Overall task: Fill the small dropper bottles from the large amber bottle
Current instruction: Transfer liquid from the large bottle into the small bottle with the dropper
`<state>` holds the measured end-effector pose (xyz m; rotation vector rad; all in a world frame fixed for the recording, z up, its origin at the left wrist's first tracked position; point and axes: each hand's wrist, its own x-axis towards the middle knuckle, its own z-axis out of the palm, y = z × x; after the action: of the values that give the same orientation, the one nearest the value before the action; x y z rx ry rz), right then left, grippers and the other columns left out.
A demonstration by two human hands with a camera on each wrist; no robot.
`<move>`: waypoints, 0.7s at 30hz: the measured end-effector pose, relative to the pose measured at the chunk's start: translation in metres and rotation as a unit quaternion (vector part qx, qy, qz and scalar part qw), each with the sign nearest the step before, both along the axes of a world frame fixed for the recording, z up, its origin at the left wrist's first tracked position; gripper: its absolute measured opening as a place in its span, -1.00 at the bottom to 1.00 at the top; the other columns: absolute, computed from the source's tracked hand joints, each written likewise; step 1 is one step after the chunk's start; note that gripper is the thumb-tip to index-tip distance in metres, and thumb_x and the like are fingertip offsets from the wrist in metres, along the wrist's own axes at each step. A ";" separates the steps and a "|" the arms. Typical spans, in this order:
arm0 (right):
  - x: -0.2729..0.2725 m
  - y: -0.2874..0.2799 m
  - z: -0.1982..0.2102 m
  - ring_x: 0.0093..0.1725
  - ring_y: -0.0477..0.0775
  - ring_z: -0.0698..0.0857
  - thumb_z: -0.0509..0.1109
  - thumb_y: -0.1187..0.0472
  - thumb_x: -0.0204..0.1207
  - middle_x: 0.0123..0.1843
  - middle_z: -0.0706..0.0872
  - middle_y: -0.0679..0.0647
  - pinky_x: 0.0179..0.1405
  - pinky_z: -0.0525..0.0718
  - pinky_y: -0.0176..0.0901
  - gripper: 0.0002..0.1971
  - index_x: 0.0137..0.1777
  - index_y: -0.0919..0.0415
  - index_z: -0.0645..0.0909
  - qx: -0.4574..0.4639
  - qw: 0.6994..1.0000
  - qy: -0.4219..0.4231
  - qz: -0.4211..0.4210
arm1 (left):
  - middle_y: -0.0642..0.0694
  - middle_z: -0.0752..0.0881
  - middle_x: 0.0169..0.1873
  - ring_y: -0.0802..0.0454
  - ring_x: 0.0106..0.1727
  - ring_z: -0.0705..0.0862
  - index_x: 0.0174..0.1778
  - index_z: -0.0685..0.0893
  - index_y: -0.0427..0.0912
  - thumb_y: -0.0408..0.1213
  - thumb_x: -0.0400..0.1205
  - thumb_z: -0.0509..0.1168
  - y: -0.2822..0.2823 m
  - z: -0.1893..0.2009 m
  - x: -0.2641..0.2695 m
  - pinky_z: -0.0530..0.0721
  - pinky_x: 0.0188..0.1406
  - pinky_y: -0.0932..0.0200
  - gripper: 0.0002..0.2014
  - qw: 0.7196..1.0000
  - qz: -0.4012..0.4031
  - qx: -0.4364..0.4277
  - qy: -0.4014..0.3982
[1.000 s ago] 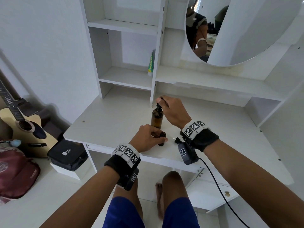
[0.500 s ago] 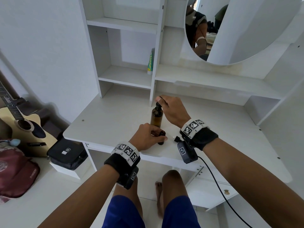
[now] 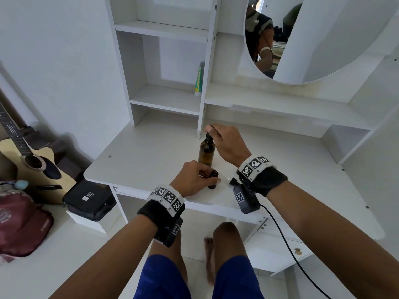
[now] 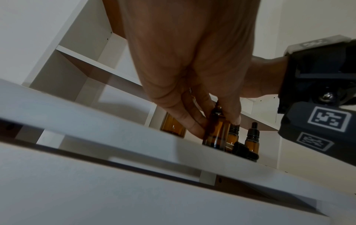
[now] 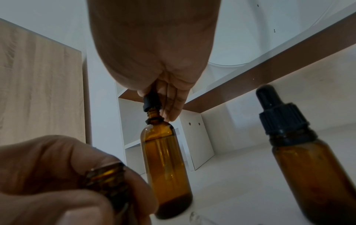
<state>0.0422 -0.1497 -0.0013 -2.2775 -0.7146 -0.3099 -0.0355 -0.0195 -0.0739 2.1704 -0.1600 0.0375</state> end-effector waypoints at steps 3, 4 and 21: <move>-0.001 0.001 0.001 -0.26 0.08 0.65 0.18 0.05 0.75 -0.21 0.75 0.13 -0.32 0.50 -0.32 -0.65 0.02 0.29 0.69 -0.006 1.000 0.000 -0.002 | -0.03 0.84 -0.08 0.13 -0.05 0.77 0.04 0.85 -0.11 -0.07 0.47 0.55 0.000 0.001 -0.001 0.70 0.04 0.27 -0.72 1.000 -0.001 0.000 -0.002; -0.001 0.001 0.001 -0.25 0.07 0.65 0.18 0.04 0.75 -0.20 0.75 0.13 -0.31 0.51 -0.35 -0.64 0.04 0.29 0.70 -0.005 1.000 0.001 -0.004 | -0.02 0.84 -0.08 0.13 -0.06 0.77 0.04 0.85 -0.11 -0.07 0.47 0.55 0.000 0.001 -0.001 0.70 0.03 0.28 -0.72 1.000 -0.001 0.002 -0.002; 0.001 0.001 -0.001 -0.36 0.06 0.58 0.15 0.06 0.77 -0.29 0.72 0.16 -0.39 0.41 -0.46 -0.62 -0.05 0.31 0.69 0.001 1.000 -0.018 -0.004 | -0.04 0.84 -0.08 0.12 -0.06 0.77 0.04 0.84 -0.12 -0.08 0.48 0.55 0.000 0.003 -0.001 0.72 0.06 0.22 -0.72 1.000 -0.004 0.004 -0.001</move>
<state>0.0432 -0.1491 -0.0027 -2.2792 -0.7234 -0.3568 -0.0370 -0.0194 -0.0714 2.1768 -0.1716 0.0350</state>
